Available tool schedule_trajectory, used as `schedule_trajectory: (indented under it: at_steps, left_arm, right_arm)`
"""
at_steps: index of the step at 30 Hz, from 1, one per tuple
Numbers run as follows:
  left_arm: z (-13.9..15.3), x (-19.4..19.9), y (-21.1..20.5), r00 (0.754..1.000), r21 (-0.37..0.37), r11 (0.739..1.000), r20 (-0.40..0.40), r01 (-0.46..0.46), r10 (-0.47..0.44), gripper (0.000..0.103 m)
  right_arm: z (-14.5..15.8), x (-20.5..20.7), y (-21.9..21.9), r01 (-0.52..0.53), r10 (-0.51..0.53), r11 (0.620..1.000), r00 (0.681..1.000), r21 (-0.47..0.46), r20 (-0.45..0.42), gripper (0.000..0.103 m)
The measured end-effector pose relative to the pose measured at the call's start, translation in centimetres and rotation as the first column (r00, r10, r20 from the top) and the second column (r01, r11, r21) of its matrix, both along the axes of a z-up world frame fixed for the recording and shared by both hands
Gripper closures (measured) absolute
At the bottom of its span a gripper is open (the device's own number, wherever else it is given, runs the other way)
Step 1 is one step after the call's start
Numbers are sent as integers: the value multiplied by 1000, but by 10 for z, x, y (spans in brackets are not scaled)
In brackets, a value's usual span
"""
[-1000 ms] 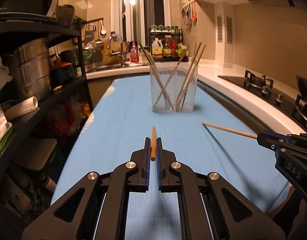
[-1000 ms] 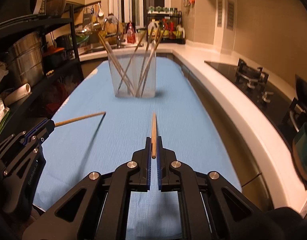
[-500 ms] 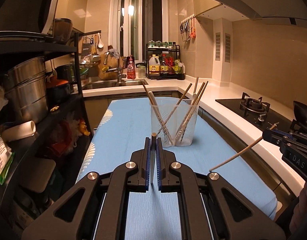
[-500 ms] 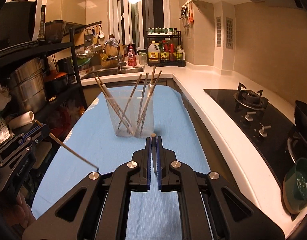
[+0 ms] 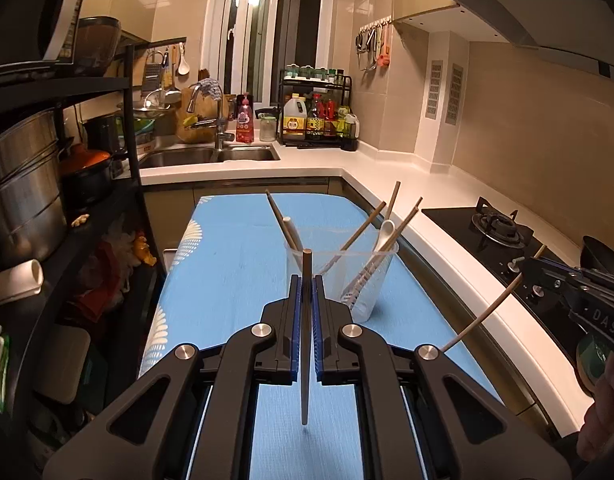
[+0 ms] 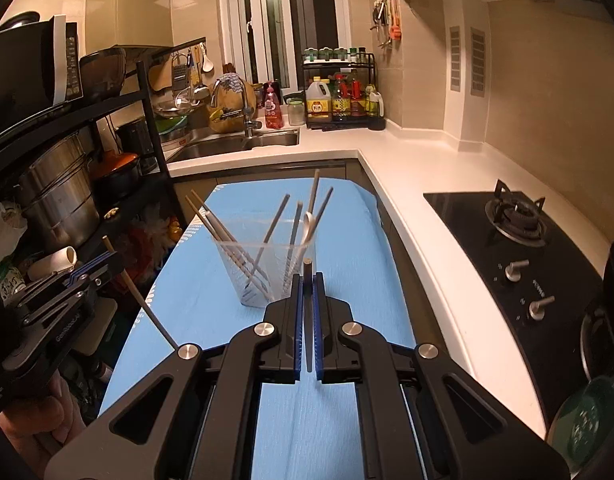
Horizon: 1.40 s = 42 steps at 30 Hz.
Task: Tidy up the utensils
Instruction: 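Open the left tool over the container while the right tool releases its chopstick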
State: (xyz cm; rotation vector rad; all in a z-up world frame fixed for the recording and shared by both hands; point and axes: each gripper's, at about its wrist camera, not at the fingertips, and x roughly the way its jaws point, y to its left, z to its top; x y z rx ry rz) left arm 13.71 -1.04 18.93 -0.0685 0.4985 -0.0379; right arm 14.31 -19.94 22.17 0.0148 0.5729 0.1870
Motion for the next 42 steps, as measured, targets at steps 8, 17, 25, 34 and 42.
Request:
schedule_trajectory:
  at_steps: [8, 17, 25, 34, 42]
  left_arm:
    - [40, 39, 1, 999, 3, 1000, 31, 20, -20, 98]
    - [98, 96, -9, 995, 4, 999, 94, 38, -38, 98]
    - [103, 141, -16, 994, 10, 999, 104, 43, -44, 98]
    - [65, 160, -19, 996, 25, 997, 49, 73, -74, 68]
    - [68, 110, 1, 993, 20, 999, 109, 41, -43, 63]
  right_arm:
    - [56, 39, 13, -55, 55, 998, 998, 19, -5, 98]
    - [117, 92, 36, -85, 84, 996, 995, 24, 46, 99]
    - [94, 138, 48, -67, 67, 998, 998, -19, 19, 99]
    - [59, 146, 43, -63, 63, 998, 998, -4, -24, 69]
    - [60, 88, 18, -35, 34, 999, 997, 11, 76, 54]
